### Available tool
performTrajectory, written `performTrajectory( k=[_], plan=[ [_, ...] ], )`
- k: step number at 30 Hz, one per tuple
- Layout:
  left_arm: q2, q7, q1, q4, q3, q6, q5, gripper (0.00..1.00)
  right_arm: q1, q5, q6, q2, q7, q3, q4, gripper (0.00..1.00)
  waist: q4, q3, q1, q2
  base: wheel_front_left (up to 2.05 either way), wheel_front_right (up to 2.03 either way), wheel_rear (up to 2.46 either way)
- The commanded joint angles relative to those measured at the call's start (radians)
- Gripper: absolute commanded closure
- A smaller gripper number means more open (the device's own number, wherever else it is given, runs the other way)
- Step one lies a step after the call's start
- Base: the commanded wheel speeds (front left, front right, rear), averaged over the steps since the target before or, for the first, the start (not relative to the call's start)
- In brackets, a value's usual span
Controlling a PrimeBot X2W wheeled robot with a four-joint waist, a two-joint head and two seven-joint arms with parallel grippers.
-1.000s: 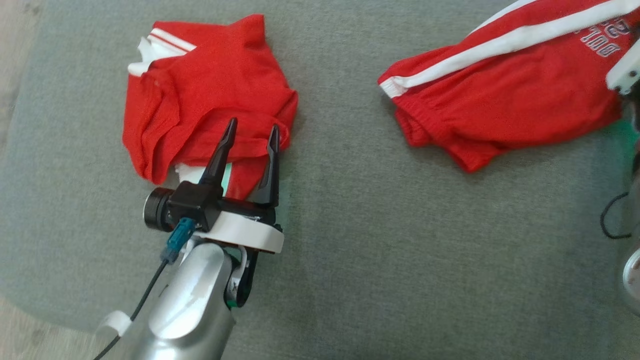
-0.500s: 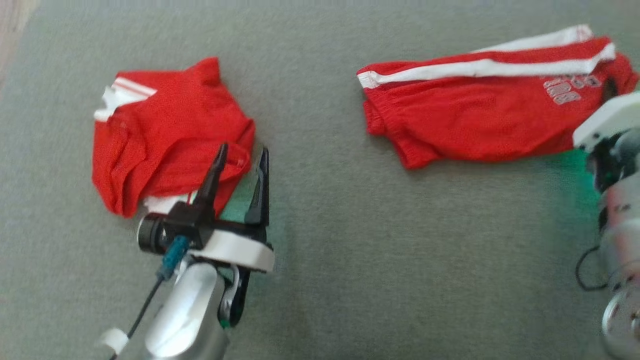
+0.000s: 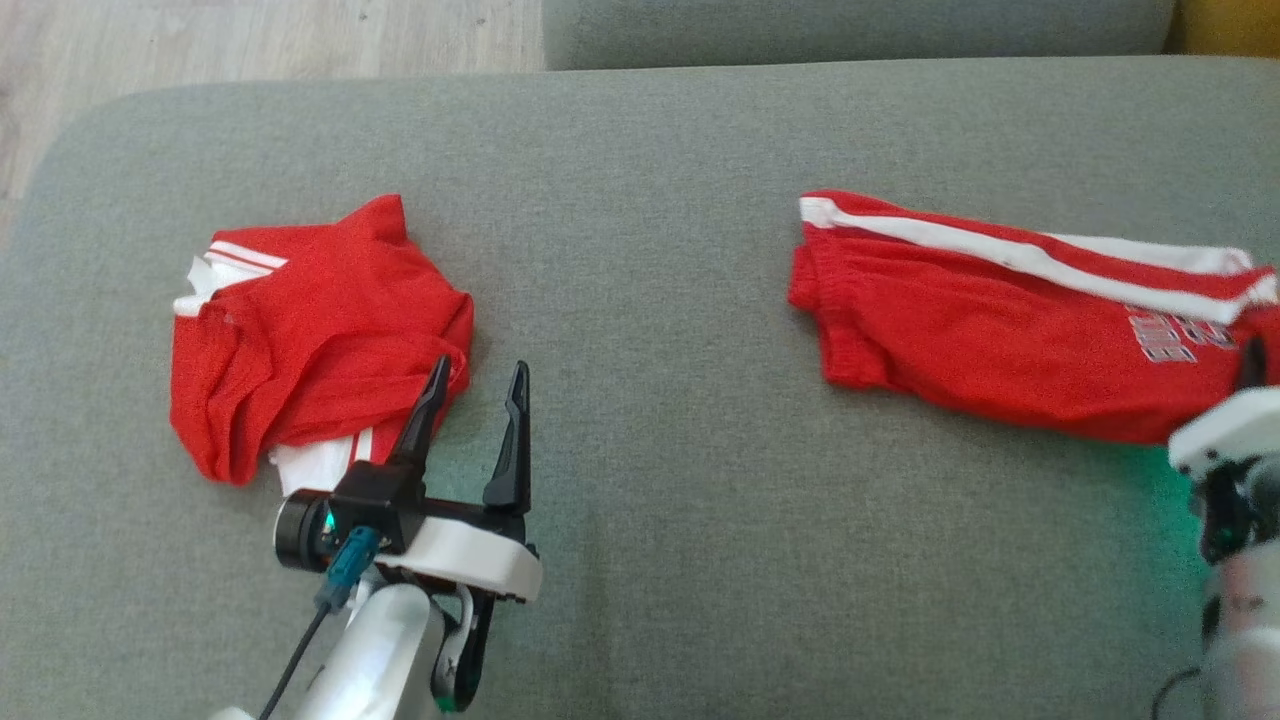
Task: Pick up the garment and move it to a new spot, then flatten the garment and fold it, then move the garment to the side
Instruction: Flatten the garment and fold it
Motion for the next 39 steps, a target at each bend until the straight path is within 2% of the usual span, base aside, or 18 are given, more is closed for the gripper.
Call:
performTrajectory(
  k=[1, 11, 19, 30, 34, 39],
  plan=[
    [0.008, -0.01, -0.012, -0.027, 0.033, -0.003, 0.005, 0.0, -0.007, 0.007, -0.002, -0.014, 0.002, 0.02, -0.047, 1.0, 0.003, -0.001, 0.0003, -0.0001, 0.0, 0.0, 0.0],
    [0.011, -0.01, -0.011, -0.024, 0.04, -0.004, 0.008, 0.0, 0.087, 0.08, -0.002, 0.029, 0.082, 0.007, -0.278, 1.0, 0.01, 0.003, 0.0003, -0.0001, 0.0, 0.0, 0.0],
    [0.011, -0.01, -0.017, -0.007, 0.039, -0.007, 0.009, 0.0, 0.106, 0.148, -0.002, 0.072, 0.098, 0.097, -0.422, 1.0, 0.015, -0.016, 0.0003, -0.0001, 0.0, 0.0, 0.0],
    [0.01, -0.01, -0.016, 0.009, 0.034, -0.008, 0.001, 0.0, 0.082, 0.298, -0.002, 0.092, 0.095, 0.394, -0.511, 1.0, 0.043, -0.043, 0.0003, -0.0001, 0.0, 0.0, 0.0],
    [0.01, -0.01, -0.016, 0.011, 0.029, -0.008, 0.0, 0.0, 0.07, 0.333, -0.002, 0.097, 0.083, 0.497, -0.493, 1.0, 0.065, -0.044, 0.0003, -0.0001, 0.0, 0.0, 0.0],
    [0.009, -0.01, -0.017, 0.014, 0.024, -0.007, -0.003, 0.0, 0.047, 0.357, -0.002, 0.1, 0.063, 0.607, -0.409, 1.0, 0.096, -0.038, 0.0003, -0.0001, 0.0, 0.0, 0.0]
  ],
)
